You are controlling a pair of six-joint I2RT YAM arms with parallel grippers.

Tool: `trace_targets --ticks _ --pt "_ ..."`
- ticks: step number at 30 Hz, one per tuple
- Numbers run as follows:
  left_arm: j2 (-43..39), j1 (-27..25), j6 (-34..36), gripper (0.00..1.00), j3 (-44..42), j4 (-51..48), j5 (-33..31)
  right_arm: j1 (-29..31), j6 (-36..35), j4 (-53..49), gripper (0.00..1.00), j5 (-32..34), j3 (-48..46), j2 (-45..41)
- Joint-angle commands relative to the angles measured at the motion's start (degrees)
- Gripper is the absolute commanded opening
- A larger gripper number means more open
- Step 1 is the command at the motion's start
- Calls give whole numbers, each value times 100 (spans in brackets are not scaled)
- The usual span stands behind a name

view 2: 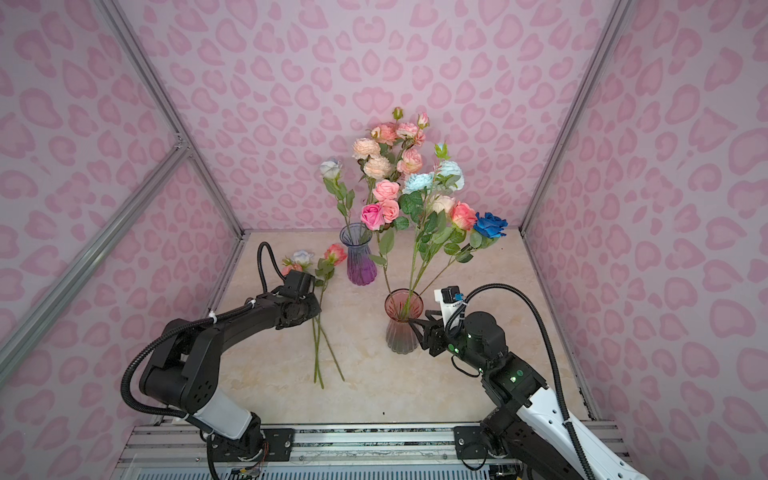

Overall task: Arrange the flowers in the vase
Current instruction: 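Grasp the large peach-pink rose stem with the left gripper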

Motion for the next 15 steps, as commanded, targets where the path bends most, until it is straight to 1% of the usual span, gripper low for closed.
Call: trace_targets --ticks 1,4,9,12,15 --pt "-69 94 244 29 36 -85 -212 -4 -42 159 59 -17 -35 67" --pt "259 290 347 27 228 -53 28 0 -56 185 59 -51 -16 122" --pt "644 380 388 25 292 291 182 -3 -62 177 59 -33 2 128" --pt "867 384 497 21 451 398 211 -2 -34 228 59 -16 -42 109" --pt "819 381 539 16 433 502 205 0 -29 204 59 -53 -16 138"
